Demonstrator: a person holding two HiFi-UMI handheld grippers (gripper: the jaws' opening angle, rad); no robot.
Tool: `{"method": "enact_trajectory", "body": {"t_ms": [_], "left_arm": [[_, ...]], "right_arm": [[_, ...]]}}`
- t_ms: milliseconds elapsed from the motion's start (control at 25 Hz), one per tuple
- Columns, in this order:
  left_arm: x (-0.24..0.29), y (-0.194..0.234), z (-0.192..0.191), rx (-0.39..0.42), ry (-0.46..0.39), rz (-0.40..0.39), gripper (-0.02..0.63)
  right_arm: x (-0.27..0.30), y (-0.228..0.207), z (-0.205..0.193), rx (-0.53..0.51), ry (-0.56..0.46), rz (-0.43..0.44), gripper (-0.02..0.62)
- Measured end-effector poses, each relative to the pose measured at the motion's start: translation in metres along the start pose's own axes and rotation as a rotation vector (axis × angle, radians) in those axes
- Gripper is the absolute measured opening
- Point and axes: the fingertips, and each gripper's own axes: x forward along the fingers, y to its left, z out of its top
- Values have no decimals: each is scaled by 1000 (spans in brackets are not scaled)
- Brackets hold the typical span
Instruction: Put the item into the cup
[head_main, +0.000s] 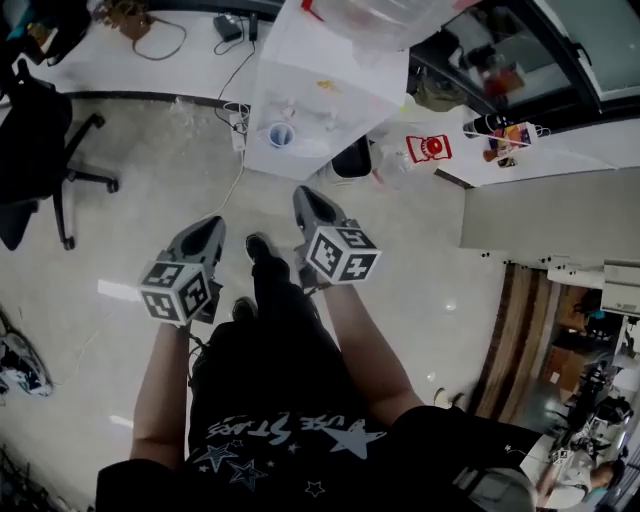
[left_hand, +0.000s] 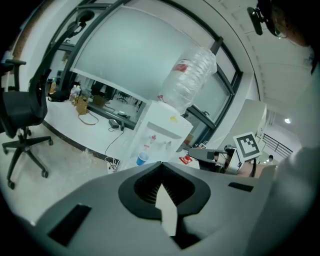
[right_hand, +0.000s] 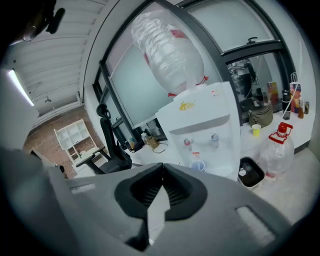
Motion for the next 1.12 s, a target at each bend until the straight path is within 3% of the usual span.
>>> {"method": "enact_trajectory", "body": {"t_ms": [240,440,600,1120], "left_arm": [[-34,-36,-17,24,33,-27,6],[-44,-72,-25,60,51,-66,6],[-54,-97,-21,97,36,-81,6],[-91,-161,-55,80,-35,25,6]], "right_arm": [[-77,27,-19,12,-7,-6,2],[-126,22,-25,29,-11,-45,2],[-150,23,-19,15,-16,-30,2],[-226,24,-28,-42,10,120,2]]}}
